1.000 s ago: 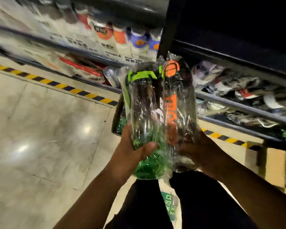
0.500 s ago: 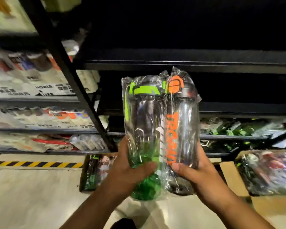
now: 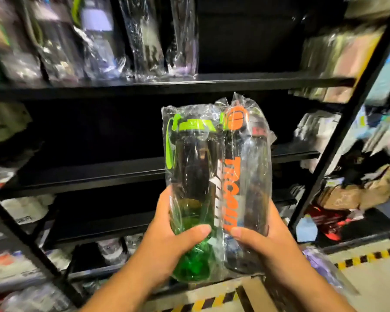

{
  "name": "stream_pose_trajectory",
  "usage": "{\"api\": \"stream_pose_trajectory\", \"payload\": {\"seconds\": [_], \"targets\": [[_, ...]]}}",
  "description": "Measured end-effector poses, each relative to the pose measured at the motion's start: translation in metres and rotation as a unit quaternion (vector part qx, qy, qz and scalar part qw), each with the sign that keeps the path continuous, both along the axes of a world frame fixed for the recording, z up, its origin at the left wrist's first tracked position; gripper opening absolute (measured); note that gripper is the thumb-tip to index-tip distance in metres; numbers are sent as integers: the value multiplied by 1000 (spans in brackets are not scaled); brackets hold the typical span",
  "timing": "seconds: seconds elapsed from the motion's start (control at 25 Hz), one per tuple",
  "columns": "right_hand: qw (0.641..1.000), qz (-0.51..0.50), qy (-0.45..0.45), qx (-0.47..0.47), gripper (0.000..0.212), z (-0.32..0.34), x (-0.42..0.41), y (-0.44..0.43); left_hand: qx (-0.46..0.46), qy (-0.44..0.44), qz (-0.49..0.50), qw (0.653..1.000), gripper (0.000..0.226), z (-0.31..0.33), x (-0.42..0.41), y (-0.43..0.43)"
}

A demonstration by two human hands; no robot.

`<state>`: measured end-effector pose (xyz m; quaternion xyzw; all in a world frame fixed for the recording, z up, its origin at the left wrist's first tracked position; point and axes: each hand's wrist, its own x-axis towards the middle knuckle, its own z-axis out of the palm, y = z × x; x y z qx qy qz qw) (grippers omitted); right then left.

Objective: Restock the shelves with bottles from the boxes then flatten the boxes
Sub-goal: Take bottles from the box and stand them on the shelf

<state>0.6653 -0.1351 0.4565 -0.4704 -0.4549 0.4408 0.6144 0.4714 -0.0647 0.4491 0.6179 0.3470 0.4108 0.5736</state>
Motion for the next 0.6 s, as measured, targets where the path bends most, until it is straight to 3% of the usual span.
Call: {"api": "stream_pose_trajectory", "payload": {"seconds": [0.28,0.48,0.6], "targets": [[993,-20,-35,112,81,93,73,62,123,-50,-4,991,98,106,74,67],[982,-45,-46,175,78,157,108,129,184,-94,-3,978,76,166,103,138],[978,-62,-60,189,80,188,124,175,201,-104,14,974,90,190,101,182]]}}
